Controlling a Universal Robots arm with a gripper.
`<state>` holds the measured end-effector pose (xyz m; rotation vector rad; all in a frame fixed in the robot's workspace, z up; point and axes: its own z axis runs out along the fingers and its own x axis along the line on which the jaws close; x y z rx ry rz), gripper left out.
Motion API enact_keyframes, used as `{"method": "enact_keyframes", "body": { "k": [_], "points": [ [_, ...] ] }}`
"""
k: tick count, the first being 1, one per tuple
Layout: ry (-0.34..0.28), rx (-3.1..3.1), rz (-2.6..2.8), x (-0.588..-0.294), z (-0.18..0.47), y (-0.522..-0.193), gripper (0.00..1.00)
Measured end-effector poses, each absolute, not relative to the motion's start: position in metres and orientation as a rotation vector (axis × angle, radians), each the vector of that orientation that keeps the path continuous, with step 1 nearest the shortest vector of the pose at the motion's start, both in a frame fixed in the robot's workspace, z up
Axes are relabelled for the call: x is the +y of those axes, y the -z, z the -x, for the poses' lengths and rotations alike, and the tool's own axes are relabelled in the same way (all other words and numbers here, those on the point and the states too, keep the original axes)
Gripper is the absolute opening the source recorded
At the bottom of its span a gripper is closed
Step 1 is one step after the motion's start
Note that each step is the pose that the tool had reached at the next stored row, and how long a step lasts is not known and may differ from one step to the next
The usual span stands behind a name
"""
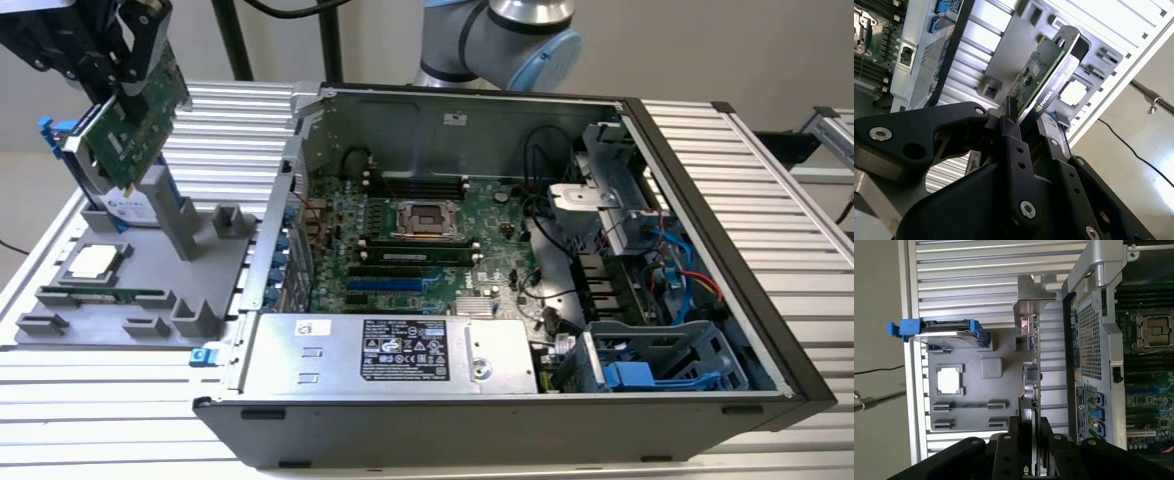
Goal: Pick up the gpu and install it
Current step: 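Pick up the gpu and move the gpu toward the slot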
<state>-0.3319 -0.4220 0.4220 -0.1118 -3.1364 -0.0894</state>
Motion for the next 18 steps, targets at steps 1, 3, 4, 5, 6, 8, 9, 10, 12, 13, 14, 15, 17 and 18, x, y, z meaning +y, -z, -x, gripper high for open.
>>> {"method": "enact_keyframes", "body": {
  "k": [1,3,4,5,6,8,9,10,12,13,14,15,17,18],
  "points": [
    [0.09,-3.137,0.112,-0.422,0.331,-0.422,0.0],
    [0.09,-3.137,0.112,-0.422,0.33,-0.422,0.0],
    [0.09,-3.137,0.112,-0.422,0.329,-0.422,0.0],
    [0.09,-3.137,0.112,-0.422,0.328,-0.422,0.0],
    [0.09,-3.137,0.112,-0.422,0.327,-0.422,0.0],
    [0.09,-3.137,0.112,-0.422,0.325,-0.422,0.0],
    [0.09,-3.137,0.112,-0.422,0.324,-0.422,0.0],
    [0.09,-3.137,0.112,-0.422,0.323,-0.422,0.0],
    [0.09,-3.137,0.112,-0.422,0.321,-0.422,0.0],
    [0.09,-3.137,0.112,-0.422,0.32,-0.422,0.0],
    [0.09,-3.137,0.112,-0.422,0.319,-0.422,0.0],
    [0.09,-3.137,0.112,-0.422,0.318,-0.422,0.0],
    [0.09,-3.137,0.112,-0.422,0.316,-0.422,0.0],
    [0.09,-3.137,0.112,-0.422,0.315,-0.422,0.0]
  ]
}}
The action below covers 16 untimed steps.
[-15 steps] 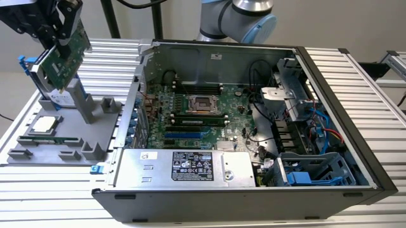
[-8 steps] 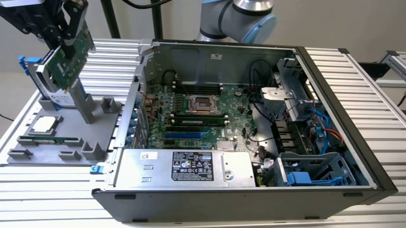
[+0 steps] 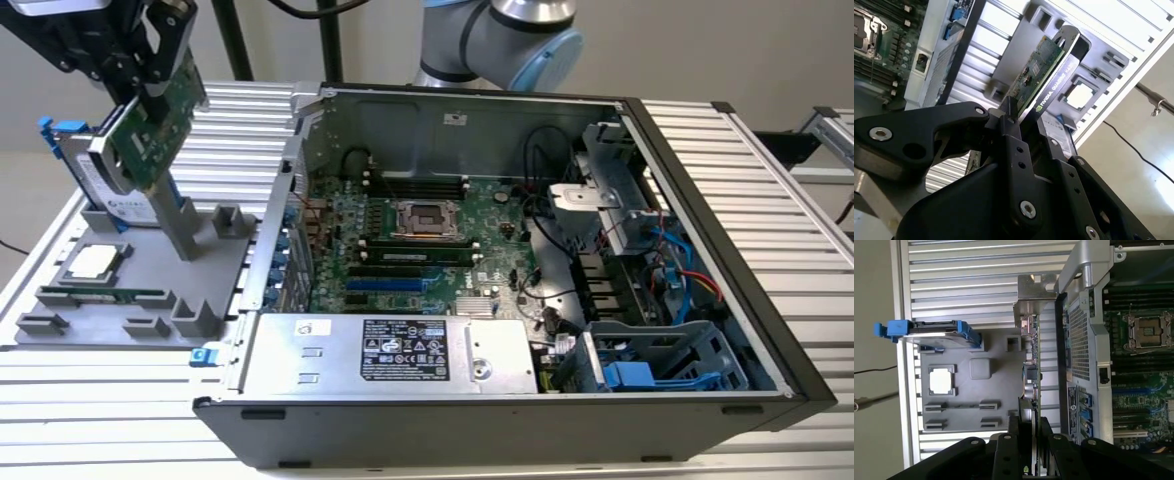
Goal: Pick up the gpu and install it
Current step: 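Pick up the gpu and move the gpu toward the slot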
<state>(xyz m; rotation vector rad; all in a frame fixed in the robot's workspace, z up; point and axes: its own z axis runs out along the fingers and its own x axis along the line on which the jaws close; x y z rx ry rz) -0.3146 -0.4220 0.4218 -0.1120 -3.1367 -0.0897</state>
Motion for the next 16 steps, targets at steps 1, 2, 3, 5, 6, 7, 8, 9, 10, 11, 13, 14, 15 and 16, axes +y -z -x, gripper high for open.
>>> {"method": "enact_keyframes", "body": {
  "k": [1,2,3,5,6,7,8,9,10,11,13,14,15,16],
  "points": [
    [0.09,-3.137,0.112,-0.422,0.314,-0.422,0.0],
    [0.09,-3.137,0.112,-0.422,0.313,-0.422,0.0],
    [0.09,-3.137,0.112,-0.422,0.311,-0.422,0.0],
    [0.09,-3.137,0.112,-0.422,0.309,-0.422,0.0],
    [0.09,-3.137,0.112,-0.422,0.308,-0.422,0.0],
    [0.09,-3.137,0.112,-0.422,0.307,-0.422,0.0],
    [0.09,-3.137,0.112,-0.422,0.305,-0.422,0.0],
    [0.09,-3.137,0.112,-0.422,0.304,-0.422,0.0],
    [0.09,-3.137,0.112,-0.422,0.303,-0.422,0.0],
    [0.09,-3.137,0.112,-0.422,0.301,-0.422,0.0],
    [0.09,-3.137,0.112,-0.422,0.298,-0.422,0.0],
    [0.09,-3.137,0.112,-0.422,0.297,-0.422,0.0],
    [0.09,-3.137,0.112,-0.422,0.296,-0.422,0.0],
    [0.09,-3.137,0.112,-0.422,0.295,-0.422,0.0]
  ]
}}
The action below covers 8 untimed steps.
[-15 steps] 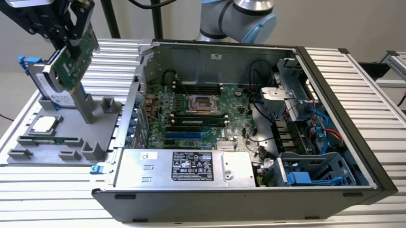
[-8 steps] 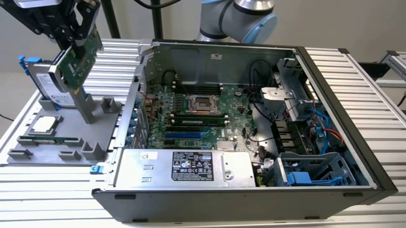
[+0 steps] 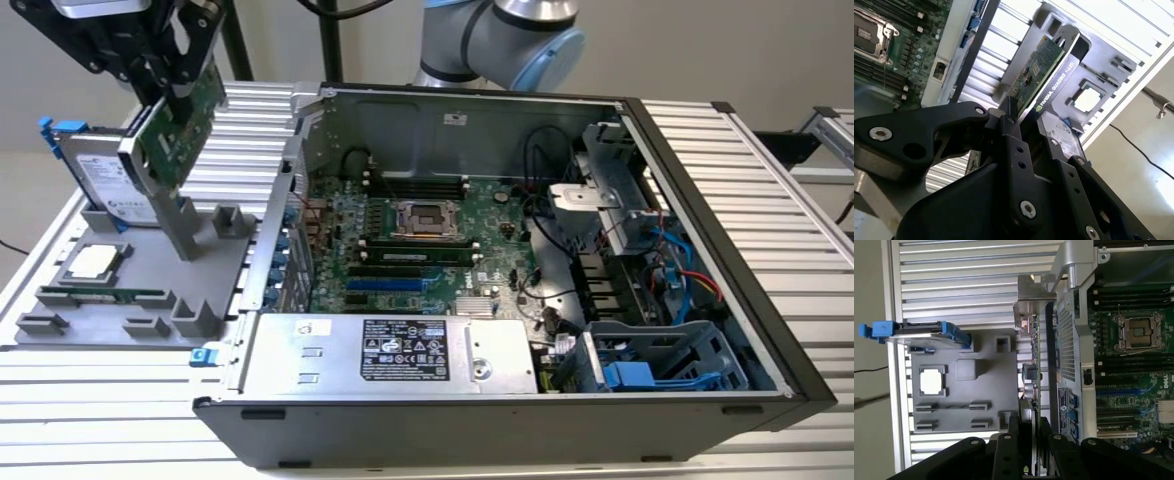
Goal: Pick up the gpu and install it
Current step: 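Pick up the gpu and move the gpu toward the slot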
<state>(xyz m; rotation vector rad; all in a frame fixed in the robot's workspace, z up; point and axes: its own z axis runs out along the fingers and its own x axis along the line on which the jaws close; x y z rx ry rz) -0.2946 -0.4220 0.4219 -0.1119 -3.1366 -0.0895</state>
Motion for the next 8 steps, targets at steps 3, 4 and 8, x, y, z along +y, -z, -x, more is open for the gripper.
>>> {"method": "enact_keyframes", "body": {
  "k": [3,4,8],
  "points": [
    [0.09,-3.137,0.112,-0.422,0.2908,-0.4218,0.0],
    [0.09,-3.137,0.112,-0.422,0.2896,-0.4218,0.0],
    [0.09,-3.137,0.112,-0.422,0.2866,-0.4218,0.0]
  ]
}}
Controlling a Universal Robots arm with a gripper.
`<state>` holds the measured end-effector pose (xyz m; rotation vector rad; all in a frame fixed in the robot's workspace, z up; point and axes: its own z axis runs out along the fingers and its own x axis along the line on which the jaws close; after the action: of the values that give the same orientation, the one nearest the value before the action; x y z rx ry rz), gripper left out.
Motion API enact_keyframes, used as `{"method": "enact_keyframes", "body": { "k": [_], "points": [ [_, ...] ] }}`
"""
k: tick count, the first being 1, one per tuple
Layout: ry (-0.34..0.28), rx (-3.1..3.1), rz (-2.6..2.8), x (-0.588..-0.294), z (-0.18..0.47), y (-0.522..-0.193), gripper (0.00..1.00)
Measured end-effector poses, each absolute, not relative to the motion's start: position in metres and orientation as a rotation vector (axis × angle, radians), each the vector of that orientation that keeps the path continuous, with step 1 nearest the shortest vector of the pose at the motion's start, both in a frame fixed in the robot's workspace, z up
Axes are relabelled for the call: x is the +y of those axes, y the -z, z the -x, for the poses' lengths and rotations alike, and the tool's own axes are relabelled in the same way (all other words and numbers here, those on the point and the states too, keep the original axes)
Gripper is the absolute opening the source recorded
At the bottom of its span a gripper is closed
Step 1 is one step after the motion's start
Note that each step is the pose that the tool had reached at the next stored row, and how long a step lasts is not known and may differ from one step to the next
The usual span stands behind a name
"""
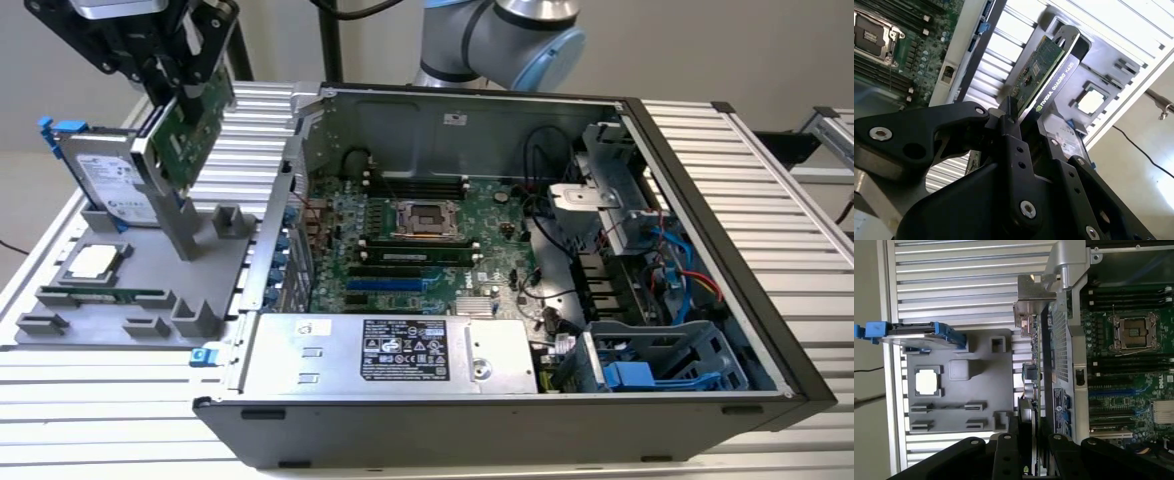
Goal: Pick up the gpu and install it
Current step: 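Pick up the gpu and move the gpu toward the slot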
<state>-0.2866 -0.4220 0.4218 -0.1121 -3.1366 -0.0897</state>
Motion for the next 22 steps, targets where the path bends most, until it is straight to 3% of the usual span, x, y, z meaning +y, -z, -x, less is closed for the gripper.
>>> {"method": "enact_keyframes", "body": {
  "k": [22],
  "points": [
    [0.09,-3.137,0.112,-0.422,0.274,-0.422,0.0]
  ]
}}
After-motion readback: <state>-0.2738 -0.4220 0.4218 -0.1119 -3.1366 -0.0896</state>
